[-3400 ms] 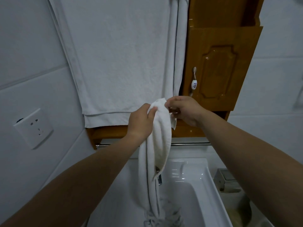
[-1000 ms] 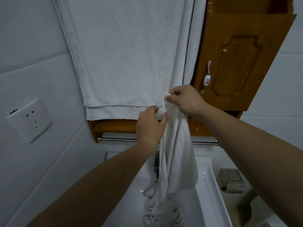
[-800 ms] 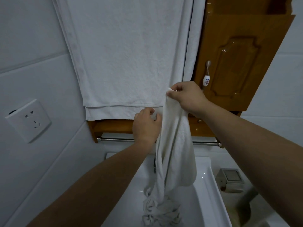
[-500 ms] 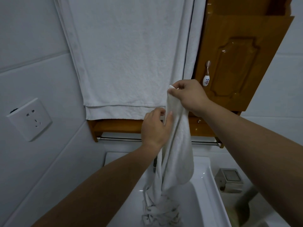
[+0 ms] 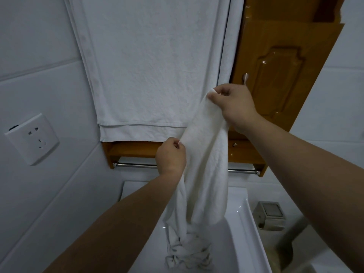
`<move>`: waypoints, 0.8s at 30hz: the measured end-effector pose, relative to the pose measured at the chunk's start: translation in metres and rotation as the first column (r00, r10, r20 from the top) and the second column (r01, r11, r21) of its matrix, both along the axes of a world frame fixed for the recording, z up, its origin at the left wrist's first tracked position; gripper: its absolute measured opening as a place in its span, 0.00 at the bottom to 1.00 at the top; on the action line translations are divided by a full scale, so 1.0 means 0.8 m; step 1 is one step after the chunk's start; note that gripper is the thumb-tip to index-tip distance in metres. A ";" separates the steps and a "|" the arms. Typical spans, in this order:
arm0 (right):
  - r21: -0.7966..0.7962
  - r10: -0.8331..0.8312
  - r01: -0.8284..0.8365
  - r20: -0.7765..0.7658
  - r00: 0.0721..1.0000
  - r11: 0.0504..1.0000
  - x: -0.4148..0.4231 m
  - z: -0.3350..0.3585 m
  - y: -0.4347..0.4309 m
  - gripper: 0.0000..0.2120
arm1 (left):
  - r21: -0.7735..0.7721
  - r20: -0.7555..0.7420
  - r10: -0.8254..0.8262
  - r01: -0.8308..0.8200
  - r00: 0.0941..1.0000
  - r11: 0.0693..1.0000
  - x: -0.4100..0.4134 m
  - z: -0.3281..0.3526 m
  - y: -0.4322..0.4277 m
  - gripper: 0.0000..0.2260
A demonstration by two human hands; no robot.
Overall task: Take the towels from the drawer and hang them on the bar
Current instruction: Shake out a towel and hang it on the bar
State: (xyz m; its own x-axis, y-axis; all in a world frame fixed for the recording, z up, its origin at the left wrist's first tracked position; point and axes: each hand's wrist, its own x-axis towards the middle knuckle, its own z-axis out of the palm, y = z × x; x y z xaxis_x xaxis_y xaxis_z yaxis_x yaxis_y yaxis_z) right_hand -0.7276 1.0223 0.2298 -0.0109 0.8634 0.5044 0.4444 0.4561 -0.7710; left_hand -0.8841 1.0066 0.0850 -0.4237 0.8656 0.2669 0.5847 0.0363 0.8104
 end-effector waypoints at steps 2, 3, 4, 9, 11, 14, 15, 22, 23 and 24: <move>0.022 -0.045 0.045 -0.016 0.999 0.999 0.004 0.006 0.000 0.09 | 0.000 -0.007 0.000 0.000 1.000 1.000 -0.002 -0.001 -0.003 0.06; 0.030 -0.078 0.078 -0.014 0.997 0.996 0.007 0.007 0.001 0.09 | 0.001 -0.017 0.002 -0.002 1.000 1.000 -0.004 -0.002 -0.004 0.06; 0.039 -0.114 0.114 -0.007 0.993 0.993 0.010 0.008 0.003 0.09 | 0.002 -0.026 0.007 -0.007 1.000 1.000 -0.008 -0.001 -0.004 0.06; 0.092 -0.235 0.220 0.212 0.949 0.971 0.017 -0.014 0.004 0.12 | 0.078 -0.077 -0.005 0.011 0.997 0.997 -0.024 0.010 -0.002 0.10; 0.089 -0.195 0.175 0.325 0.925 0.981 0.011 -0.029 -0.002 0.11 | 0.148 -0.147 -0.042 0.064 0.988 0.987 -0.022 0.022 -0.004 0.12; 0.047 -0.114 0.103 0.380 0.918 0.994 -0.001 -0.047 -0.008 0.10 | 0.237 -0.213 -0.074 0.125 0.974 0.963 -0.013 0.046 -0.007 0.13; 0.010 -0.070 0.072 0.369 0.927 0.997 -0.004 -0.051 -0.008 0.10 | 0.252 -0.214 -0.076 0.130 0.974 0.959 -0.011 0.053 -0.007 0.13; -0.163 0.150 -0.123 0.167 0.975 0.979 -0.022 -0.072 -0.007 0.04 | 0.258 -0.235 -0.073 0.134 0.969 0.957 -0.016 0.074 -0.004 0.13; -0.177 0.160 -0.136 0.130 0.978 0.975 -0.023 -0.074 -0.006 0.05 | 0.252 -0.245 -0.082 0.145 0.966 0.957 -0.016 0.074 -0.004 0.13; -0.188 0.171 -0.149 0.106 0.980 0.971 -0.024 -0.076 -0.006 0.06 | 0.246 -0.262 -0.094 0.161 0.961 0.956 -0.015 0.074 -0.005 0.12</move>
State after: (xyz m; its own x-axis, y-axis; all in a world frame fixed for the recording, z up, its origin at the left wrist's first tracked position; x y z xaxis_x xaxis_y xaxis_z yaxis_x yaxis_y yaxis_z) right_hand -0.7468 1.0179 0.1694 -0.2071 0.9213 0.3292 0.4716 0.3889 -0.7914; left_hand -0.8960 1.0026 0.1443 -0.2071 0.7931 0.5728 0.7515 -0.2459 0.6122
